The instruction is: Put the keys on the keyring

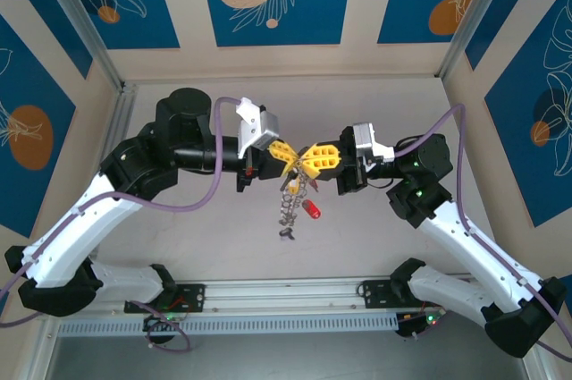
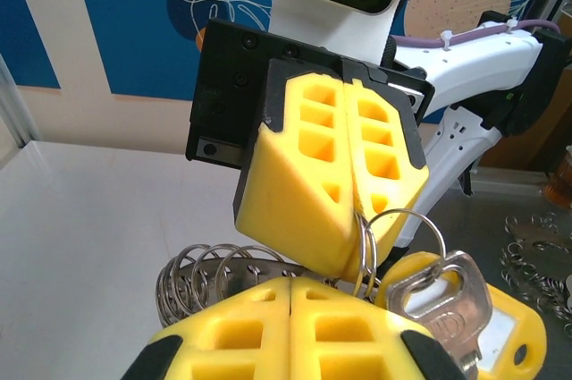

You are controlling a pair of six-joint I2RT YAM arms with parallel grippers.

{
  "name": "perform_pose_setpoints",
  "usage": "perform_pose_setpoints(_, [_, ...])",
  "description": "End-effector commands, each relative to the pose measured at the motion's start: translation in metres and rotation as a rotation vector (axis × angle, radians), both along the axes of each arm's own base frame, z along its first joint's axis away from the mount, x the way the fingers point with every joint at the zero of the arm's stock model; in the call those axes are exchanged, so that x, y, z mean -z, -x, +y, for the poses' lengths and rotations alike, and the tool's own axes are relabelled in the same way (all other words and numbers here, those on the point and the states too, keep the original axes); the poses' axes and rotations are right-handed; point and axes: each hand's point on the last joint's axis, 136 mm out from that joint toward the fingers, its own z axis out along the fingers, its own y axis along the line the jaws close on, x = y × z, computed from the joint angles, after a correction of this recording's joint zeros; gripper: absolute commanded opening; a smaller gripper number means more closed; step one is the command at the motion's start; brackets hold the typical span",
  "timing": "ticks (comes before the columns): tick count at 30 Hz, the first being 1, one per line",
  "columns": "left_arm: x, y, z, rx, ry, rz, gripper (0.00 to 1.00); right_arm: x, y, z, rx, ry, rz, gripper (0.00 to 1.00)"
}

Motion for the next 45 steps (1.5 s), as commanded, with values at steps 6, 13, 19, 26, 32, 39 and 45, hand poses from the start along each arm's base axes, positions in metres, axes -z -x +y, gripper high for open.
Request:
perform_pose_setpoints(6, [-0.008,0.022,0.006,0.072,0.015,0.001,0.05,-0.014,-0.013,-0.005,0.101,-0.055,-0.021,0.0])
perform_pose_setpoints(13, [-0.009,0.023,0.006,0.062,0.003,0.006,0.05,-0.011,-0.022,-0.007,0.143,-0.06,-0.018,0.0])
perform_pose_setpoints(19, [-0.01,0.022,0.006,0.051,-0.001,-0.001,0.05,-0.007,-0.03,-0.006,0.168,-0.048,-0.005,0.0])
perform_pose_setpoints(26, [-0.007,0.02,0.001,0.062,-0.018,-0.002,0.05,-0.002,-0.038,-0.003,0.191,-0.033,0.012,0.0])
perform_pose_setpoints(32, [-0.006,0.019,0.0,0.058,-0.027,-0.005,0.05,0.003,-0.046,0.0,0.207,-0.026,0.024,0.0])
perform_pose_setpoints(39, [-0.006,0.016,-0.003,0.055,-0.03,-0.012,0.04,0.008,-0.05,0.003,0.202,-0.018,0.039,0.0])
perform_pose_setpoints(45, [-0.016,0.022,-0.005,0.09,-0.009,-0.018,0.04,0.006,-0.046,-0.002,0.2,-0.037,0.033,0.0])
